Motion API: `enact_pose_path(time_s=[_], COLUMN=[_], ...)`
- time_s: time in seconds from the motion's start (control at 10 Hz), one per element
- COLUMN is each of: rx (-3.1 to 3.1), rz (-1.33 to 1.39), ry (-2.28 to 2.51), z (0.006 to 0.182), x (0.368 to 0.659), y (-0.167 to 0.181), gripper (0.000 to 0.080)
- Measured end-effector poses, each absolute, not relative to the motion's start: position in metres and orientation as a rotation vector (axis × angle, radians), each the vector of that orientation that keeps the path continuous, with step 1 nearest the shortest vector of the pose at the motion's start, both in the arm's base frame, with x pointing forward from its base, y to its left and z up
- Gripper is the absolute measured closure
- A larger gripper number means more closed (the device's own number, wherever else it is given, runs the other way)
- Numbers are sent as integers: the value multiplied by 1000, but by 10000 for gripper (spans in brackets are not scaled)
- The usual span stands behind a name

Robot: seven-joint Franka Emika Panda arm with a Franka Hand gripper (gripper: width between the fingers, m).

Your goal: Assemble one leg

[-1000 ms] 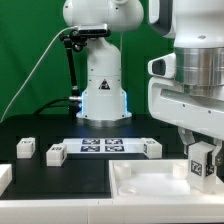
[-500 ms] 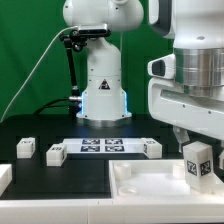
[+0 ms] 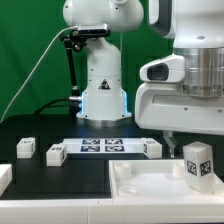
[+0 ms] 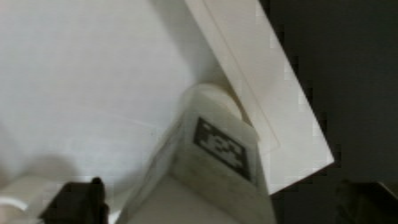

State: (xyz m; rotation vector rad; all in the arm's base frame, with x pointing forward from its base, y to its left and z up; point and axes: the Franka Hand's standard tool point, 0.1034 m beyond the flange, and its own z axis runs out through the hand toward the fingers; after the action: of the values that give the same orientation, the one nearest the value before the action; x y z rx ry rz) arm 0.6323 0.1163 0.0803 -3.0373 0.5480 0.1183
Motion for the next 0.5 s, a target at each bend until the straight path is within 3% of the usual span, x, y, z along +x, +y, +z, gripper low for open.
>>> enact_pose_path(time_s=[0.5], rx=[-3071], rz=[104], ry=[-107], z=[79], x=[632], y=[110], gripper=[150])
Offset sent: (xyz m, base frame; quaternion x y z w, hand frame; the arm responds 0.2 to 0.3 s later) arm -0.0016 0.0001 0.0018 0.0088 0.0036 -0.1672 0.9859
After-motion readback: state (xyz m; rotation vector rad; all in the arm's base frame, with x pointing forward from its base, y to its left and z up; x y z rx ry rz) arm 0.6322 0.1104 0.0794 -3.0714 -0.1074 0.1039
